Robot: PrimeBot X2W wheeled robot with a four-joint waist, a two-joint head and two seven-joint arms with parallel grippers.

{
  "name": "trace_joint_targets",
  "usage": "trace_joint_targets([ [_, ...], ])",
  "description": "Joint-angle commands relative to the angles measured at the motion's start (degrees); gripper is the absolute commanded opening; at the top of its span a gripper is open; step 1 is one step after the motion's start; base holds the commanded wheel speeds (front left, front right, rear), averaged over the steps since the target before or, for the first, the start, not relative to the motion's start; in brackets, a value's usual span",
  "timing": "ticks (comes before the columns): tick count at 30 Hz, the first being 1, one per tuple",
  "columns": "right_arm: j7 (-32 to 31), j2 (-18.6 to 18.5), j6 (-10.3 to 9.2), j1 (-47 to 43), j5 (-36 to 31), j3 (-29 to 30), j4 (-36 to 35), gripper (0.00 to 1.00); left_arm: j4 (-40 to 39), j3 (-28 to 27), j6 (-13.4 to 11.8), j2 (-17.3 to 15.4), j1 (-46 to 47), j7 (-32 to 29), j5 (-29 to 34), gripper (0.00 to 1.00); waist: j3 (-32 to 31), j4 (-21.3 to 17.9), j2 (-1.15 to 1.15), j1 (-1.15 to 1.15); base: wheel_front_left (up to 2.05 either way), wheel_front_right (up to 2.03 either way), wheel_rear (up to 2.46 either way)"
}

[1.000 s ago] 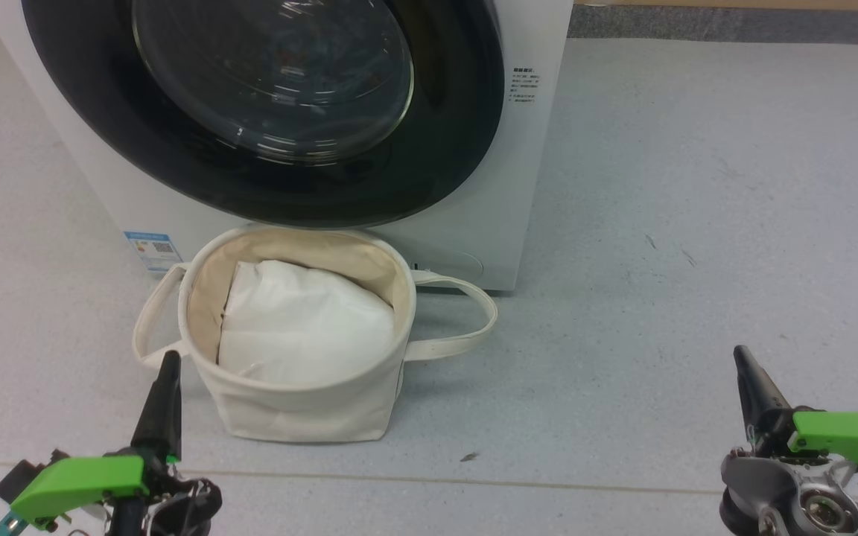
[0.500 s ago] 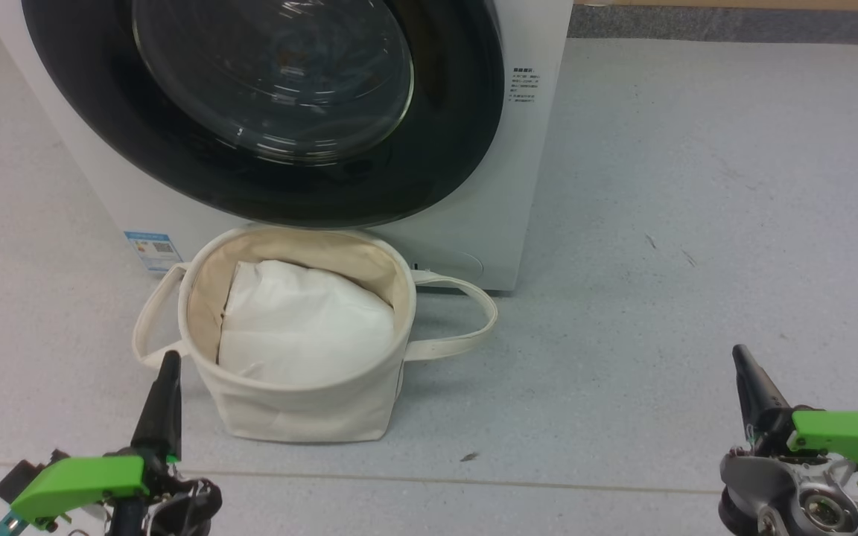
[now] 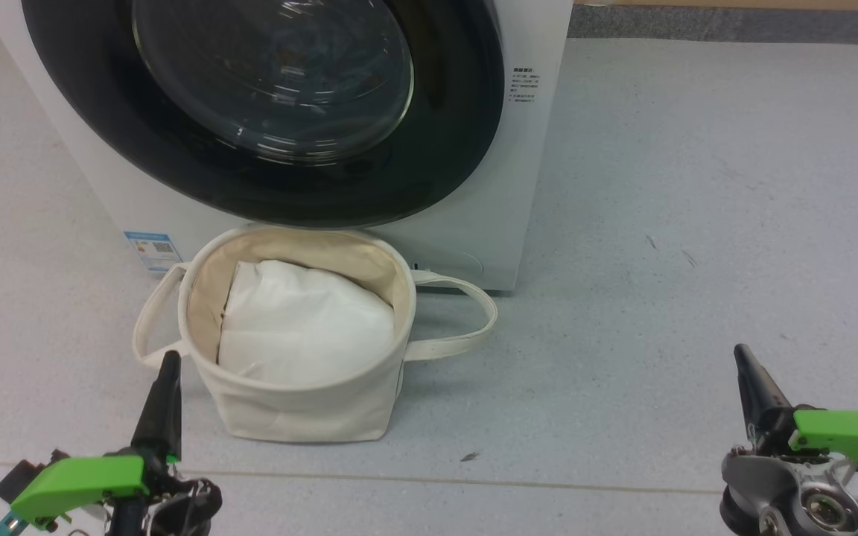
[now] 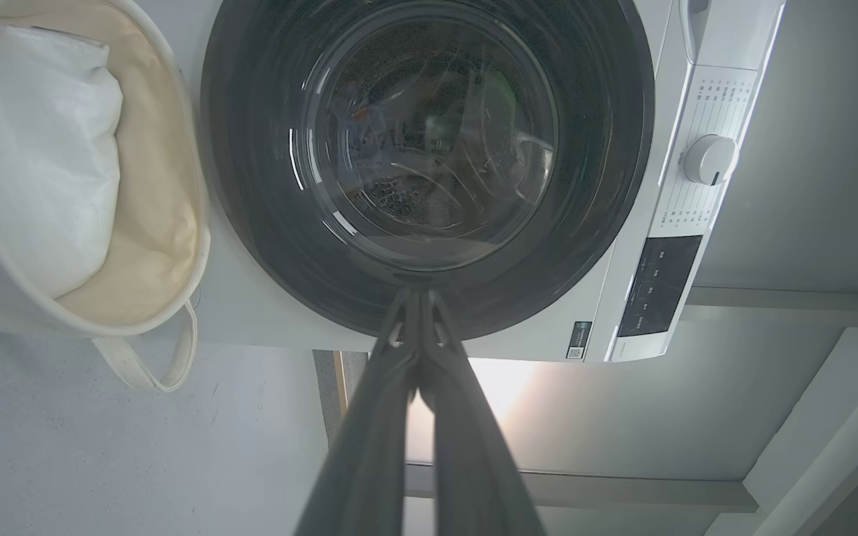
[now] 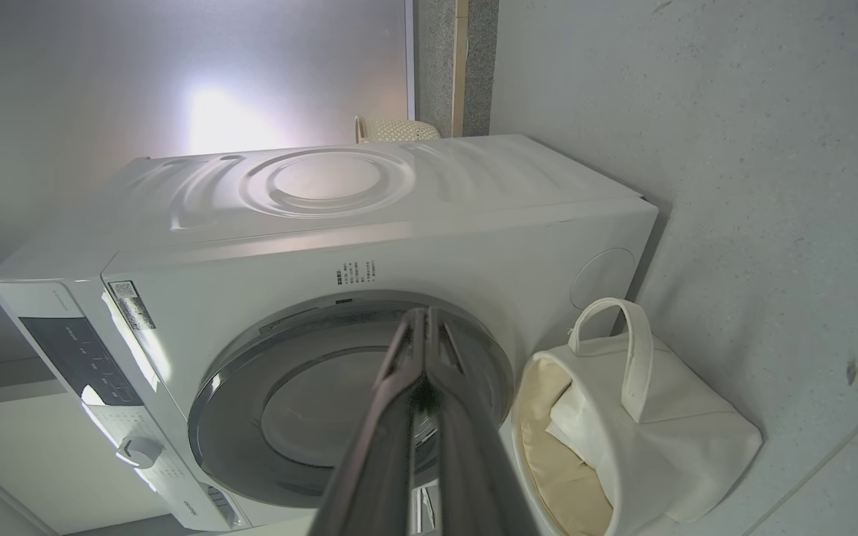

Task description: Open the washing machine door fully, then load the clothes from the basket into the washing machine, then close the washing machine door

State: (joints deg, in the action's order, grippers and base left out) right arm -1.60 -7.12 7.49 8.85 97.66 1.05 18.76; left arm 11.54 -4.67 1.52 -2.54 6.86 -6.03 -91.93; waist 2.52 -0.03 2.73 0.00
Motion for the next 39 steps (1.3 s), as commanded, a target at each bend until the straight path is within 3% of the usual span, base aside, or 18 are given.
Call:
trace_joint_targets([
  [1, 0.3, -1.0, 0.00, 0.4, 0.5, -1.3, -2.2, 0.00, -2.1, -2.1, 0.0, -0.4, 0.6, -0.4, 0.0, 0.00, 0.0, 0.0, 0.00, 0.00, 0.00, 0.00, 0.00],
  [39, 3.6, -4.1, 0.00, 0.3, 4.2, -5.5, -3.1, 0.00, -2.1, -2.1, 0.0, -0.4, 0.6, -0.4, 0.0, 0.00, 0.0, 0.0, 0.00, 0.00, 0.00, 0.00, 0.00],
])
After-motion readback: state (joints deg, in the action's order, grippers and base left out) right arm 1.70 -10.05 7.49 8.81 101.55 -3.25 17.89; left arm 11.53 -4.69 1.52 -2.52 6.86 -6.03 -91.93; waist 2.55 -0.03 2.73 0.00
